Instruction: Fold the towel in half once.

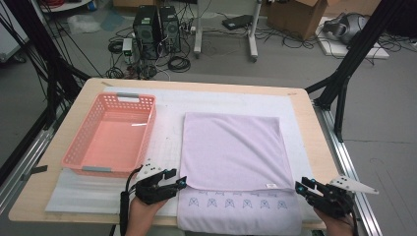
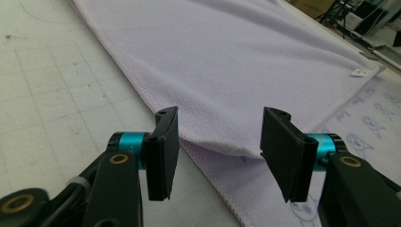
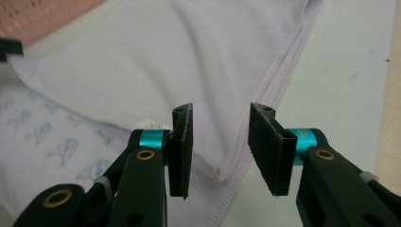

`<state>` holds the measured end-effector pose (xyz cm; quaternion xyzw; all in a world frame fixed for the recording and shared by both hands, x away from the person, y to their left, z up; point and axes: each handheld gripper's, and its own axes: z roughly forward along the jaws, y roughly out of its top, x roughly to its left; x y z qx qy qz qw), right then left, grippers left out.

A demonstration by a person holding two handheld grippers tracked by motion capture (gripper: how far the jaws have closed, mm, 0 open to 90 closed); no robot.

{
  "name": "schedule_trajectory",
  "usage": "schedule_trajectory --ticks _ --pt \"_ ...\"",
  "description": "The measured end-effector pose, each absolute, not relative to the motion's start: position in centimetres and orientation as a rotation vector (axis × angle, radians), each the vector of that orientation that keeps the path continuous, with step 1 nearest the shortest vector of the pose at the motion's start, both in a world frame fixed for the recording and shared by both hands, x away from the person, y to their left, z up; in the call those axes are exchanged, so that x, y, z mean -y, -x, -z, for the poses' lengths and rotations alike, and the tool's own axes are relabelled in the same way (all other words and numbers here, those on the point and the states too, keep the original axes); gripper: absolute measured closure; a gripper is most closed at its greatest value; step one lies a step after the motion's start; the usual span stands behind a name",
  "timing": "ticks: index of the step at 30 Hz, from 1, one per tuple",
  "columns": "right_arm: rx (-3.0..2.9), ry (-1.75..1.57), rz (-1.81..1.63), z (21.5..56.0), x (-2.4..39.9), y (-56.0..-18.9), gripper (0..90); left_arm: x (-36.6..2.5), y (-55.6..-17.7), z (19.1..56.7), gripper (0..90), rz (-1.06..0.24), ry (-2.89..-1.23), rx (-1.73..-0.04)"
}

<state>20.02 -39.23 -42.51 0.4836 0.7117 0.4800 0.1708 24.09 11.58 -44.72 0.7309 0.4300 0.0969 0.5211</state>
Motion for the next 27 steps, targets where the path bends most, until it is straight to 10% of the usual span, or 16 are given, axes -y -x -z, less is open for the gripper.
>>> schedule_trajectory --ticks 12,27 --pt "-2.145 -1.393 -1.067 44.7 36.7 -21.7 75.3 -9.7 -24.1 45.5 85.5 -0.240 -1.901 -1.057" --pt "-2.139 -1.390 -1.178 43.2 37.8 -18.6 86.7 -11.9 -20.2 44.2 87.5 -0.154 -1.765 -0.996"
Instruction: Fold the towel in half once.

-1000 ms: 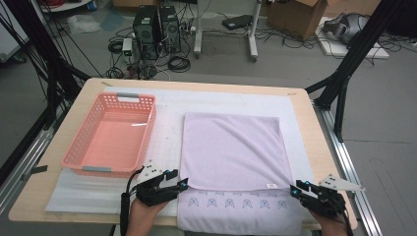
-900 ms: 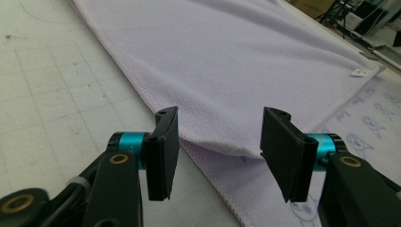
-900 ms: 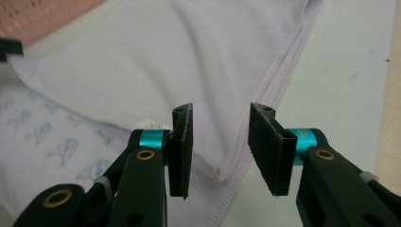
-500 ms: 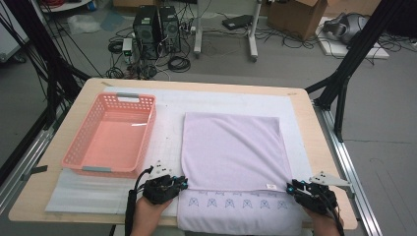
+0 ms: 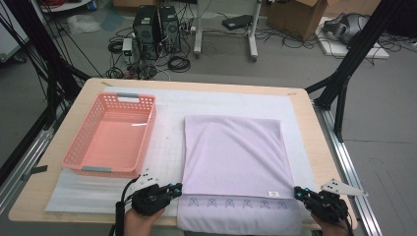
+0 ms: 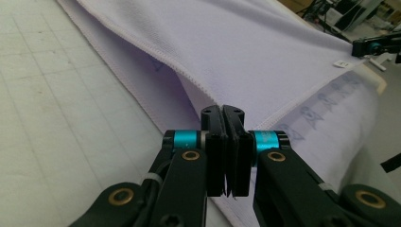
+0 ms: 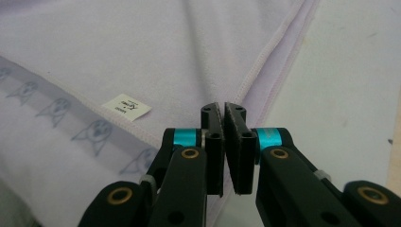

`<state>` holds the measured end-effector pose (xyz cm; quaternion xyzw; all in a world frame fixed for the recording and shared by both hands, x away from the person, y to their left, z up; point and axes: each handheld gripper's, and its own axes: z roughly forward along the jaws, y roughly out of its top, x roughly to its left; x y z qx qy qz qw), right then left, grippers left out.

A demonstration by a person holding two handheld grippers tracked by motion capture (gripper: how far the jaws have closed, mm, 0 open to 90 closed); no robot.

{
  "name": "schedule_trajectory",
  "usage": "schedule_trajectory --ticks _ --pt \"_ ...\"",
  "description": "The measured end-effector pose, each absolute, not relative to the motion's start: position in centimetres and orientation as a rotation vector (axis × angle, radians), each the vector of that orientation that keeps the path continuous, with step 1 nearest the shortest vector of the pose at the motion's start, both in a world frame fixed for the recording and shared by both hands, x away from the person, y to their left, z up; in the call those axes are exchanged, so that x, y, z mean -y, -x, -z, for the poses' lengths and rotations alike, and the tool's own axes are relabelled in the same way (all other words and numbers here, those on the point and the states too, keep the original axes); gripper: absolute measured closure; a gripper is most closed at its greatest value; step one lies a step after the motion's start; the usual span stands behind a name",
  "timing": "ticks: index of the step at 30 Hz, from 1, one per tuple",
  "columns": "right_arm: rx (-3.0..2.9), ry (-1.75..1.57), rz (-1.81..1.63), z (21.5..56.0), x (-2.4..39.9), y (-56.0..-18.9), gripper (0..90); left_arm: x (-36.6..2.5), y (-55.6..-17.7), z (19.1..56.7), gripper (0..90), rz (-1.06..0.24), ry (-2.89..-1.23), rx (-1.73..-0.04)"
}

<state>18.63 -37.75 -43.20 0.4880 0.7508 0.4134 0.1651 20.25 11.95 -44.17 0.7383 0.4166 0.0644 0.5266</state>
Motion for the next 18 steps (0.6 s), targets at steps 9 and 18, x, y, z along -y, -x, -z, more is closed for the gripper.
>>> schedule_trajectory --ticks 9,18 --pt "-2.174 -1.388 -1.188 43.5 38.3 -15.2 86.8 -12.4 -17.3 44.1 87.4 -0.148 -1.794 -0.950" --pt "-2.210 -1.372 -1.178 43.5 38.1 -12.4 86.7 -12.9 -14.1 44.5 87.5 -0.123 -1.820 -0.926"
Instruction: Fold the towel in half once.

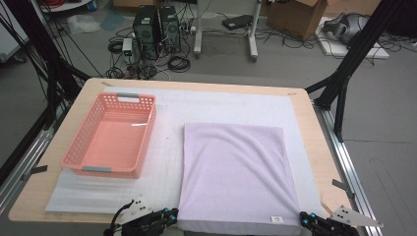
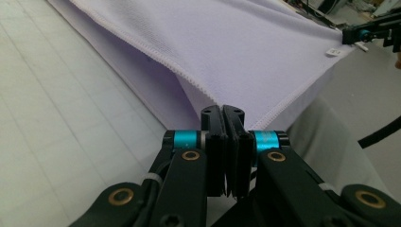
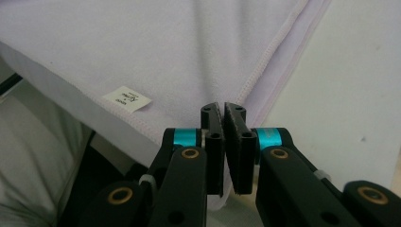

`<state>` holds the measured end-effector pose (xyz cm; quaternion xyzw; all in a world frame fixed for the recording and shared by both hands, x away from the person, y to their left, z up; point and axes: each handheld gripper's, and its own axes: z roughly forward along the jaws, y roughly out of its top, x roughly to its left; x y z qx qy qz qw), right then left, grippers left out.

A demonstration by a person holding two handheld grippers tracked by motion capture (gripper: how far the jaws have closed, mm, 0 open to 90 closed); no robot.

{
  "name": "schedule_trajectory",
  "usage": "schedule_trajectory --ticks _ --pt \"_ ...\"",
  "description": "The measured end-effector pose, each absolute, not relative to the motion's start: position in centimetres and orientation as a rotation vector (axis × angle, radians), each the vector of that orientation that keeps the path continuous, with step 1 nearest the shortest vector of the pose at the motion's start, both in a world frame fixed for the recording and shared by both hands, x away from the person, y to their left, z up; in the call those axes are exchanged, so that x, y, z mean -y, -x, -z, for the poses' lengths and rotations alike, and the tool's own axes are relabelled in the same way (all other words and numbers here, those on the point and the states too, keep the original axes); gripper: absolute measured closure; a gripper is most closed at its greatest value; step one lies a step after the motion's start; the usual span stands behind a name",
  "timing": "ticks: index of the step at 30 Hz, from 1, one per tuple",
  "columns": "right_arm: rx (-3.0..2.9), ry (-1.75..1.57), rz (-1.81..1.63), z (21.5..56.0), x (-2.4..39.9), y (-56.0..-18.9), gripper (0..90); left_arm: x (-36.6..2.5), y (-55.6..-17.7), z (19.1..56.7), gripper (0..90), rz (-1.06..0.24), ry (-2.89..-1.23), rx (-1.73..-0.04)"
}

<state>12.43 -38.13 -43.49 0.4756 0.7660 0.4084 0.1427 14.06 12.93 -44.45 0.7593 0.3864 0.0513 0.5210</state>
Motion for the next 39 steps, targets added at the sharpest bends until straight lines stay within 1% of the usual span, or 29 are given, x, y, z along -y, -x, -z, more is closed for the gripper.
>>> schedule_trajectory --ticks 5,7,8,9,10,11,12,13,18,23,31,37,39 --pt "-2.240 -1.379 -1.168 43.7 37.9 -10.9 86.7 -13.1 -12.5 44.9 87.1 -0.106 -1.852 -0.912" --pt "-2.254 -1.370 -1.147 43.8 37.9 -10.5 86.5 -13.2 -12.2 45.1 84.2 -0.104 -1.855 -0.909" --pt "-2.259 -1.365 -1.137 43.8 37.8 -10.5 84.4 -13.3 -12.3 45.1 78.1 -0.108 -1.841 -0.916" --pt "-2.252 -1.370 -1.142 43.8 37.9 -10.5 77.7 -13.4 -12.7 45.0 68.3 -0.109 -1.825 -0.920" --pt "-2.228 -1.385 -1.146 43.6 37.9 -10.7 72.7 -13.5 -13.0 44.9 62.0 -0.116 -1.811 -0.922" --pt "-2.214 -1.384 -1.151 43.5 37.9 -10.9 72.1 -13.5 -13.4 44.8 58.4 -0.128 -1.802 -0.920" --pt "-2.193 -1.372 -1.164 43.4 38.1 -11.2 70.7 -13.5 -14.0 44.6 57.5 -0.141 -1.788 -0.920" --pt "-2.162 -1.377 -1.176 43.2 38.1 -11.6 70.6 -13.5 -14.5 44.5 54.1 -0.148 -1.778 -0.922" --pt "-2.071 -1.384 -1.193 42.8 38.3 -14.4 72.6 -13.2 -18.2 44.4 53.9 -0.159 -1.721 -0.948" --pt "-2.034 -1.414 -1.175 43.3 38.4 -18.7 74.4 -13.1 -21.9 44.2 56.4 -0.170 -1.675 -0.976" --pt "-2.045 -1.460 -1.165 44.0 37.9 -24.2 74.2 -12.6 -24.7 44.2 57.6 -0.195 -1.688 -1.000" --pt "-2.062 -1.471 -1.185 44.3 37.1 -27.6 72.4 -11.8 -26.9 44.4 56.1 -0.203 -1.719 -1.004" --pt "-2.078 -1.466 -1.163 44.8 36.6 -28.7 74.2 -11.6 -27.5 44.4 55.5 -0.201 -1.729 -1.008"
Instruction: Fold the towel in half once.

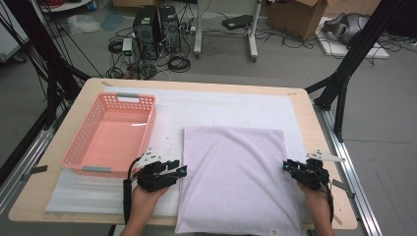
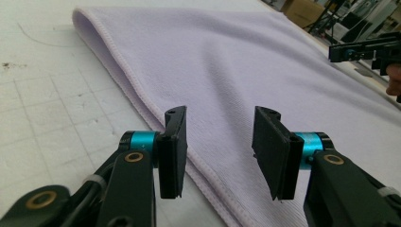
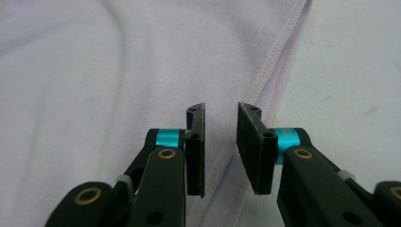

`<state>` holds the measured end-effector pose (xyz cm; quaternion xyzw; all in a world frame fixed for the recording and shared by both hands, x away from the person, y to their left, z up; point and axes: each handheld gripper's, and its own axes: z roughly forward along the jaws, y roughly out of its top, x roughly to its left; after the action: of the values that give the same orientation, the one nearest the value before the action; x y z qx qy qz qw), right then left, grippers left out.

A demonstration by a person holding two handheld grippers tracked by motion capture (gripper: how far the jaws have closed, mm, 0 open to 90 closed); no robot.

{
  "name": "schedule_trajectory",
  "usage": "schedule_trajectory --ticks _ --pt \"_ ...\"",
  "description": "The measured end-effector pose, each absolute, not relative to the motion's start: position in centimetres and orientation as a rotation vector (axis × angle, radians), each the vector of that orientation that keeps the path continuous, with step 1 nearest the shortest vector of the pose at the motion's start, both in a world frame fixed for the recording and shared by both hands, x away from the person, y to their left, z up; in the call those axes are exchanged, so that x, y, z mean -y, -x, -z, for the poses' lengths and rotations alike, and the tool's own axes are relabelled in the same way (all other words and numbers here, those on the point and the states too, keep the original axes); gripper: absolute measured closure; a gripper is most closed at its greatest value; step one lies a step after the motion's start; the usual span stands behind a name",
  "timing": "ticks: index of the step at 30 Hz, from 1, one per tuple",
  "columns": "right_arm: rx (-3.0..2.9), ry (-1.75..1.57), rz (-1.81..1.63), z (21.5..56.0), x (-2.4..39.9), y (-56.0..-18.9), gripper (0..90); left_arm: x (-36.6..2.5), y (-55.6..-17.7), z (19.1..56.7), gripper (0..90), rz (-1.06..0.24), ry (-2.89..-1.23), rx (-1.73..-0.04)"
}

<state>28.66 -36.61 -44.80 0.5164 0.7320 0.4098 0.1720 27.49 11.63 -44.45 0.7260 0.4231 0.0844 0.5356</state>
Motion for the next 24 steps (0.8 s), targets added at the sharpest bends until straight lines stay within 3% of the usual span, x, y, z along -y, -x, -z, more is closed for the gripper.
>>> schedule_trajectory --ticks 2,6,8,9,19,24 --pt "-2.087 -1.466 -1.128 45.1 36.3 -29.2 83.1 -11.5 -27.9 44.5 55.3 -0.207 -1.734 -1.008" --pt "-2.049 -1.473 -1.017 44.3 37.2 -28.9 90.0 -11.2 -28.6 44.4 55.4 -0.222 -1.741 -1.011" --pt "-2.045 -1.495 -1.011 44.3 37.9 -28.6 85.0 -11.0 -29.0 44.2 55.3 -0.232 -1.751 -1.011" --pt "-2.033 -1.514 -1.077 44.3 38.4 -28.5 74.5 -10.9 -29.3 44.2 55.3 -0.236 -1.751 -1.014" --pt "-2.018 -1.448 -1.134 43.7 38.9 -27.6 73.8 -9.9 -32.9 44.6 54.0 -0.341 -1.770 -1.095" --pt "-2.030 -1.434 -1.145 43.7 38.6 -27.6 73.2 -9.7 -34.3 45.3 55.9 -0.279 -1.803 -1.184"
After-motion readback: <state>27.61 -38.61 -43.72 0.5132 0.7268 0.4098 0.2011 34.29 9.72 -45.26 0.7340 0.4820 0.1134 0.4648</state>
